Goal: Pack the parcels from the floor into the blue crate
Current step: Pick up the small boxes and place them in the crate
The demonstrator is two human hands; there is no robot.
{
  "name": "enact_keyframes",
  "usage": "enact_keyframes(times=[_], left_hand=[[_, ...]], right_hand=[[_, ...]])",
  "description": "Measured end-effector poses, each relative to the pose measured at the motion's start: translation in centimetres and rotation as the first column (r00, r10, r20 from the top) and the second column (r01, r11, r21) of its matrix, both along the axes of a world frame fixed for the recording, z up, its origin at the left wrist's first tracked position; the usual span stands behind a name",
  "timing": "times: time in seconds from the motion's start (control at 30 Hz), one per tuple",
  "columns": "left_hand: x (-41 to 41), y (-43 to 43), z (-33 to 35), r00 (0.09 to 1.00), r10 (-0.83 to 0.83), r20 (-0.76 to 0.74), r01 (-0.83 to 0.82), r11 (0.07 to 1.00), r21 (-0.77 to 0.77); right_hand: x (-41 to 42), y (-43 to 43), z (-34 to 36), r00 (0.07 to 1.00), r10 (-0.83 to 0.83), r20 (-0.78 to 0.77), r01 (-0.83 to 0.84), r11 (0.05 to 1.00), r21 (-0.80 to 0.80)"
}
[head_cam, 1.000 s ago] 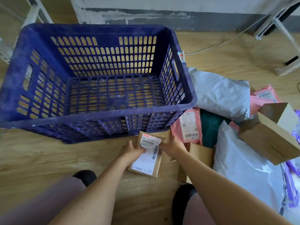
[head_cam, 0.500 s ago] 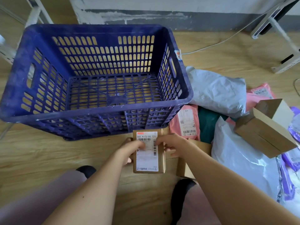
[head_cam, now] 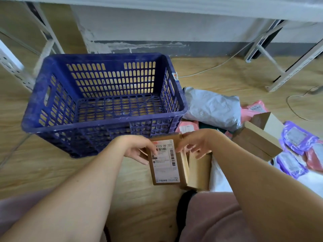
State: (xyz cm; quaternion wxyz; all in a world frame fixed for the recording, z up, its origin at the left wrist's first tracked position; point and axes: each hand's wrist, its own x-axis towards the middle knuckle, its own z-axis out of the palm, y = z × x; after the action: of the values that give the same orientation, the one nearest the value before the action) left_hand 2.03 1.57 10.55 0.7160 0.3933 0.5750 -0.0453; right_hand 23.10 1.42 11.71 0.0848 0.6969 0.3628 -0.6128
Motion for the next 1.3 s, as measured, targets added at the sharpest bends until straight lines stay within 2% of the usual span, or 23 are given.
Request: enact_keyframes(times=[0.17, 0.4, 0.5, 0.63, 0.83, 0.9, 0.97, 1.03, 1.13, 1.3], left_hand=[[0.3, 1.0, 4.3, 0.993, -0.120, 0.006, 0.119, 0.992, 0.050], [-0.9, 3.0, 11.4, 0.981, -0.193, -0.001, 0.190, 0.965, 0.183], [-1.3, 4.1, 13.9, 0.994, -0.105, 0.039, 0.091, 0.956, 0.279], [-1.6, 5.0, 15.2, 0.979, 0.091, 0.181, -0.156, 0.908, 0.388], [-2.7, 7.2, 13.3, 0.925, 0.256, 0.283, -0.346, 0.873, 0.343], [-3.0, 8.1, 12.6, 0.895, 0.305, 0.327, -0.404, 0.864, 0.301], [-3.3, 9.0, 12.0, 0.860, 0.362, 0.360, -0.464, 0.848, 0.255], [-3.7, 10.2, 11.1, 0.835, 0.413, 0.364, -0.512, 0.825, 0.238], [-4.1, 12.2, 9.0, 0.813, 0.478, 0.333, -0.567, 0.780, 0.265], [-4.9, 15.2, 4.5, 0.783, 0.550, 0.290, -0.618, 0.736, 0.276]], right_hand=[[1.3, -0.3, 3.4, 0.978, -0.107, -0.178, 0.112, 0.993, 0.021], [1.1, 0.3, 9.6, 0.946, -0.171, -0.274, 0.215, 0.967, 0.139], [0.5, 1.2, 11.8, 0.902, -0.270, -0.337, 0.357, 0.905, 0.231], [-2.4, 2.5, 13.7, 0.832, -0.371, -0.412, 0.531, 0.747, 0.399], [-7.1, 6.0, 13.6, 0.738, -0.479, -0.475, 0.674, 0.505, 0.539], [-7.7, 6.8, 12.9, 0.728, -0.476, -0.493, 0.684, 0.461, 0.565], [-8.0, 7.6, 11.7, 0.743, -0.446, -0.499, 0.669, 0.470, 0.576], [-8.3, 8.6, 10.8, 0.776, -0.409, -0.480, 0.630, 0.528, 0.569], [-9.3, 10.6, 9.3, 0.835, -0.341, -0.432, 0.546, 0.617, 0.567], [-10.7, 13.4, 5.4, 0.891, -0.284, -0.354, 0.446, 0.695, 0.564]])
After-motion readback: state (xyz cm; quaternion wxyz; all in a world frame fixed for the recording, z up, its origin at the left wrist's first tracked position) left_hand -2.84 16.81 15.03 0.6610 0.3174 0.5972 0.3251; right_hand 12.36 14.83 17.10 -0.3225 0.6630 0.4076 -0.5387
